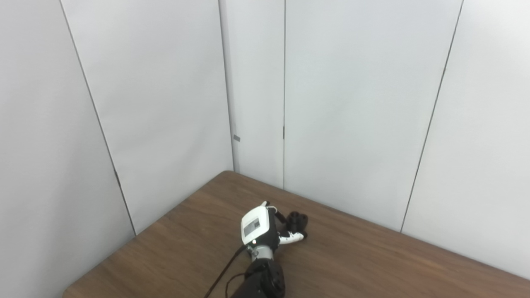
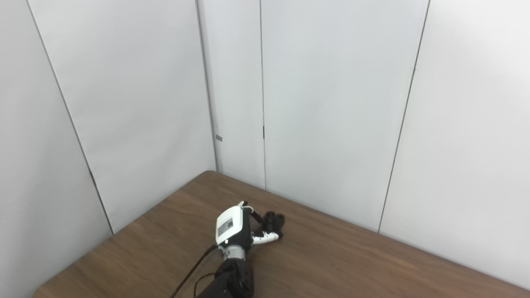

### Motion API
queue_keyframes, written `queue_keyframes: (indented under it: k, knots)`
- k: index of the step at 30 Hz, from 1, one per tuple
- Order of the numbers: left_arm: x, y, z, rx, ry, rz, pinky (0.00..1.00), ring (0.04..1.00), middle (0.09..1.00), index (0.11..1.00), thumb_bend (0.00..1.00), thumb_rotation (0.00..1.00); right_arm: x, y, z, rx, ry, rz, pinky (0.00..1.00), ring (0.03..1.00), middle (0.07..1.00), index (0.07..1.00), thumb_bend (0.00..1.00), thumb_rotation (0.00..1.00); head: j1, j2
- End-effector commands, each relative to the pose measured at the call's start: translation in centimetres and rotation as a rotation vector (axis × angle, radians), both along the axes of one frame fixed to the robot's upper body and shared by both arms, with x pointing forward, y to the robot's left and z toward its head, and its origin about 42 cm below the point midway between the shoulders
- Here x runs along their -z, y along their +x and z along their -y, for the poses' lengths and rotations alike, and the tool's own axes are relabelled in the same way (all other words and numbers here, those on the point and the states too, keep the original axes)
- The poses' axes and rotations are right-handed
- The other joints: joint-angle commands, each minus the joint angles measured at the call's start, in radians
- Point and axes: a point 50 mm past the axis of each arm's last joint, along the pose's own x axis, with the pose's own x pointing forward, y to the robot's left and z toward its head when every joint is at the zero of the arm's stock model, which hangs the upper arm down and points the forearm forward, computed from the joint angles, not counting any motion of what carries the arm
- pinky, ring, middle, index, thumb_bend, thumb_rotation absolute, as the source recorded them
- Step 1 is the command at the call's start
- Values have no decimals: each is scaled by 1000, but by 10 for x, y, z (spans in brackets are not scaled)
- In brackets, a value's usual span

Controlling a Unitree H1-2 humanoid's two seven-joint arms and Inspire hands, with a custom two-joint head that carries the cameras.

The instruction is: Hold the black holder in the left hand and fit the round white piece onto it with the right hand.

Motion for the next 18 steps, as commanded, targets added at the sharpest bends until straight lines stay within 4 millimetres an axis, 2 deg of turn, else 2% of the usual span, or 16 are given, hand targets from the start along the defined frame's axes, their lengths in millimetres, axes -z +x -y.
queue_keyframes:
  k: [1,3,8,12,18]
  knots:
    - [9,-1,6,5,-9,-23,933,901,890,481,525,50,-5,-4,9,22,-41,7,896,964,966,928,678,611,0,-1]
    - [9,-2,6,7,-8,-21,945,903,888,480,520,46,-5,-4,9,21,-39,4,901,966,967,925,726,618,-1,-3]
    - [8,-2,6,15,-6,-42,950,919,908,480,517,43,-4,-4,8,14,-30,16,912,973,974,940,659,602,-7,-2]
    - [6,-1,5,39,24,-62,902,902,902,480,518,44,-4,-2,8,21,-26,8,912,973,972,928,752,614,-15,1]
    - [0,-3,5,74,21,-71,878,908,906,481,518,44,-3,-3,7,15,-8,17,960,988,978,925,718,583,-34,4]
